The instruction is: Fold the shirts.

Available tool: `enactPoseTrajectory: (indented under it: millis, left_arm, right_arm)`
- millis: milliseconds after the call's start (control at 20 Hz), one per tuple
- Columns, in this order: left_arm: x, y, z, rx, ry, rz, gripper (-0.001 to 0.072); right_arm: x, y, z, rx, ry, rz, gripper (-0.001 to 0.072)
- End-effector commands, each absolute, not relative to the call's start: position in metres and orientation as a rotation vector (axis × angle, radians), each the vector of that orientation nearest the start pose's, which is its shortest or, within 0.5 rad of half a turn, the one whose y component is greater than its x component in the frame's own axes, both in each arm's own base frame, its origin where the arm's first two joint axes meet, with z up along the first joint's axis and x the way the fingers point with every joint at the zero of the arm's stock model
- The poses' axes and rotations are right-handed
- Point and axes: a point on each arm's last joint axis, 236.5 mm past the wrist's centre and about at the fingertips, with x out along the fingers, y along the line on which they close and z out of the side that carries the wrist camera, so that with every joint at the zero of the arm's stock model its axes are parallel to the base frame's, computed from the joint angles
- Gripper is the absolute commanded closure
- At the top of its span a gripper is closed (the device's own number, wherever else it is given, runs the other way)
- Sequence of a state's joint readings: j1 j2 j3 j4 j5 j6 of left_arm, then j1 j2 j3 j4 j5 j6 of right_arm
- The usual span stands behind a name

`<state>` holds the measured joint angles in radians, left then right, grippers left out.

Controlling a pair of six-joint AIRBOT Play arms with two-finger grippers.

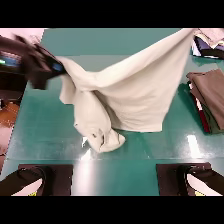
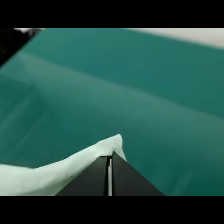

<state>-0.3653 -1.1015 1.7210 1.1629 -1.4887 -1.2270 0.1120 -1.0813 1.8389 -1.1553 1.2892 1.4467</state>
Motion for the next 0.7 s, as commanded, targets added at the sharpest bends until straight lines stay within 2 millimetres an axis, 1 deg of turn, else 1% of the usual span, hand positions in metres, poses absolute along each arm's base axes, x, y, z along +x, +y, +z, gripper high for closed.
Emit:
enactPoseTrajectory:
  millis: [0,50,100,150,200,250,300,350,400,450,500,550,600,650]
  left_arm:
    - [0.374,-0.177,0.171,0.402,0.944,-0.629,0.0680]
    - [0.404,-0.168,0.155,0.389,0.939,-0.557,0.0680]
    - [0.433,-0.159,0.144,0.322,0.920,-0.492,0.0679]
    - [0.457,-0.149,0.136,0.230,0.906,-0.423,0.0679]
    - [0.477,-0.135,0.129,0.131,0.896,-0.356,0.0678]
    - [0.490,-0.121,0.126,0.062,0.884,-0.316,0.0632]
    - [0.497,-0.111,0.127,0.013,0.872,-0.301,0.0338]
    - [0.500,-0.101,0.128,-0.042,0.872,-0.279,0.0093]
    - [0.499,-0.092,0.127,-0.088,0.888,-0.266,0.0083]
    - [0.494,-0.086,0.123,-0.120,0.922,-0.264,0.0083]
    - [0.484,-0.082,0.117,-0.151,0.974,-0.273,0.0084]
    - [0.470,-0.083,0.111,-0.176,1.037,-0.293,0.0084]
    - [0.456,-0.088,0.104,-0.183,1.100,-0.321,0.0084]
    - [0.442,-0.098,0.098,-0.195,1.158,-0.365,0.0084]
  right_arm:
    - [0.421,0.141,0.289,0.092,0.690,0.482,0.0699]
    - [0.441,0.137,0.271,0.091,0.711,0.454,0.0699]
    - [0.460,0.133,0.253,0.089,0.731,0.421,0.0698]
    - [0.474,0.130,0.237,0.086,0.747,0.402,0.0698]
    - [0.486,0.129,0.222,0.085,0.765,0.387,0.0697]
    - [0.496,0.128,0.209,0.086,0.778,0.379,0.0697]
    - [0.504,0.129,0.198,0.091,0.788,0.375,0.0694]
    - [0.509,0.130,0.190,0.094,0.800,0.374,0.0628]
    - [0.511,0.130,0.183,0.095,0.815,0.373,0.0406]
    - [0.511,0.130,0.179,0.095,0.823,0.373,0.0357]
    - [0.508,0.130,0.178,0.093,0.836,0.376,0.0357]
    - [0.502,0.130,0.178,0.088,0.853,0.381,0.0358]
    - [0.494,0.130,0.179,0.081,0.876,0.388,0.0358]
    - [0.485,0.130,0.179,0.068,0.899,0.397,0.0358]
